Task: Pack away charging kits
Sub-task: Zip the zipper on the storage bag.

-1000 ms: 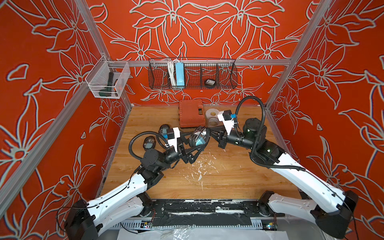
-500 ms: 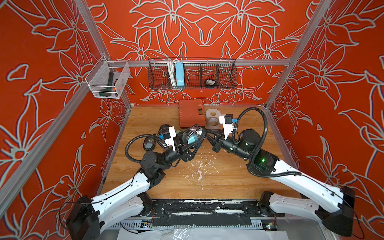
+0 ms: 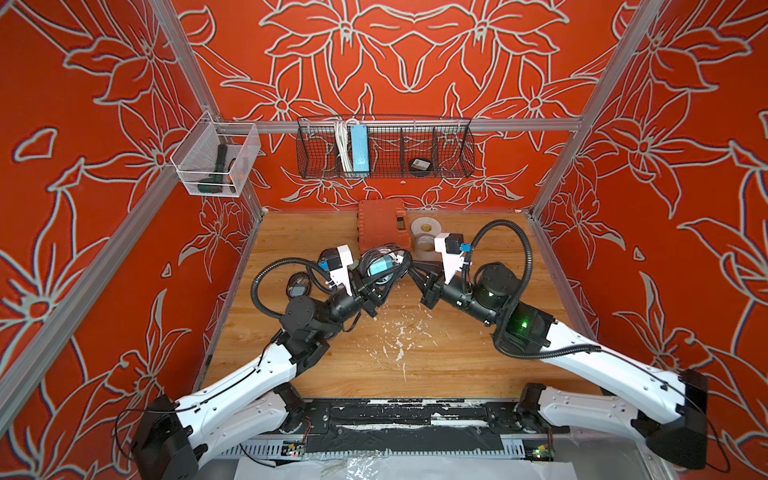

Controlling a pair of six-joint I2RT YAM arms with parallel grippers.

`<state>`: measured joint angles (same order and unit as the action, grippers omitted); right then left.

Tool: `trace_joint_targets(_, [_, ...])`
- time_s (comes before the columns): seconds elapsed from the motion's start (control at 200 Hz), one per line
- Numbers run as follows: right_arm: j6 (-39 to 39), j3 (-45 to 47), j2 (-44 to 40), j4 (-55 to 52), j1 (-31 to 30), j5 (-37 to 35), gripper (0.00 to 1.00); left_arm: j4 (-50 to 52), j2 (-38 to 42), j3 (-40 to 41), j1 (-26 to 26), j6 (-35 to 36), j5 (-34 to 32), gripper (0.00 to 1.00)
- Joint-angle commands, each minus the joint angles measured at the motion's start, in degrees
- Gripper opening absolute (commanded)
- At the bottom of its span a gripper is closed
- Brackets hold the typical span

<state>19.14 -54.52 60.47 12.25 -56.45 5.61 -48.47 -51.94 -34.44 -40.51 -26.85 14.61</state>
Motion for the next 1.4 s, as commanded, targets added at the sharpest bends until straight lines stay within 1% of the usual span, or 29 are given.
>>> trace_joint_targets(0.0, [-13.21, -1.91, -1.56, -4.68, -0.27, 0.33, 0.00, 6.10, 1.49, -3.48, 0.08, 1.31, 0.60, 0.00])
trace_joint_targets(0.085, [-18.84, -3.00, -2.28, -7.06, 1.70, -0.62, 0.00, 11.80, 2.48, -4.99, 0.08, 1.80, 1.75, 0.00])
trace_joint_targets(0.15, [-20.95, -3.39, -2.68, -7.59, 4.34, 0.30, 0.00, 15.16, 3.86, -5.12, 0.08, 2.28, 1.67, 0.00])
trace_joint_targets(0.195, [-21.85, -3.49, -2.98, -7.23, 6.73, 2.74, 0.00, 17.55, 4.82, -5.33, 0.08, 2.54, 1.41, 0.00])
trace_joint_targets(0.265, [-22.90, -3.80, -2.99, -6.54, 10.13, 8.55, 0.00, 20.49, 6.00, -5.51, 0.08, 2.94, 1.78, 0.00])
trace_joint_targets(0.335, [-24.70, -5.31, -2.21, -7.47, 11.83, 11.89, 0.00, 23.77, 6.49, -6.46, 0.15, 3.04, 2.94, 0.00])
trace_joint_targets(0.49, [-29.84, -9.65, 0.79, -10.84, 12.33, 14.50, 0.00, 31.64, 5.56, -10.20, 0.13, 3.77, 6.39, 0.00])
trace_joint_targets(0.55, [-31.52, -10.74, 1.75, -10.88, 12.47, 14.75, 0.00, 34.03, 5.30, -11.10, 0.13, 4.19, 6.26, 0.00])
trace_joint_targets(0.641, [-33.95, -12.92, 3.15, -12.19, 12.70, 12.73, 0.00, 37.74, 5.10, -12.27, 0.15, 4.87, 5.11, 0.00])
trace_joint_targets(0.706, [-36.48, -14.31, 4.26, -13.24, 12.93, 13.21, 0.00, 39.74, 4.93, -12.87, 0.16, 5.47, 4.87, 0.00])
trace_joint_targets(0.741, [-38.13, -14.91, 4.67, -13.96, 13.01, 14.53, 0.00, 40.53, 4.71, -13.17, 0.13, 5.83, 4.92, 0.00])
trace_joint_targets(0.811, [-41.99, -15.84, 5.26, -16.51, 12.94, 19.41, 0.00, 41.87, 4.20, -13.84, 0.11, 6.33, 4.85, 0.00])
trace_joint_targets(0.856, [-43.59, -15.80, 5.39, -16.99, 12.94, 20.75, 0.00, 42.58, 3.73, -14.33, 0.17, 6.79, 5.11, 0.00])
trace_joint_targets(0.981, [-46.72, -15.44, 5.68, -16.99, 13.38, 17.62, 0.00, 44.26, 2.68, -15.59, 0.17, 7.48, 5.58, 0.00])
trace_joint_targets(1.051, [-48.05, -15.73, 6.08, -17.33, 14.29, 17.09, 0.00, 45.09, 2.42, -15.98, 0.11, 7.87, 6.16, 0.00])
trace_joint_targets(1.186, [-51.03, -17.81, 7.44, -19.04, 15.01, 18.51, 0.00, 47.31, 0.95, -17.13, 0.15, 8.75, 6.55, 0.00])
trace_joint_targets(1.396, [-52.37, -20.70, 7.73, -18.86, 15.05, 19.33, 0.00, 49.42, -1.22, -17.70, 0.14, 9.80, 6.06, 0.00])
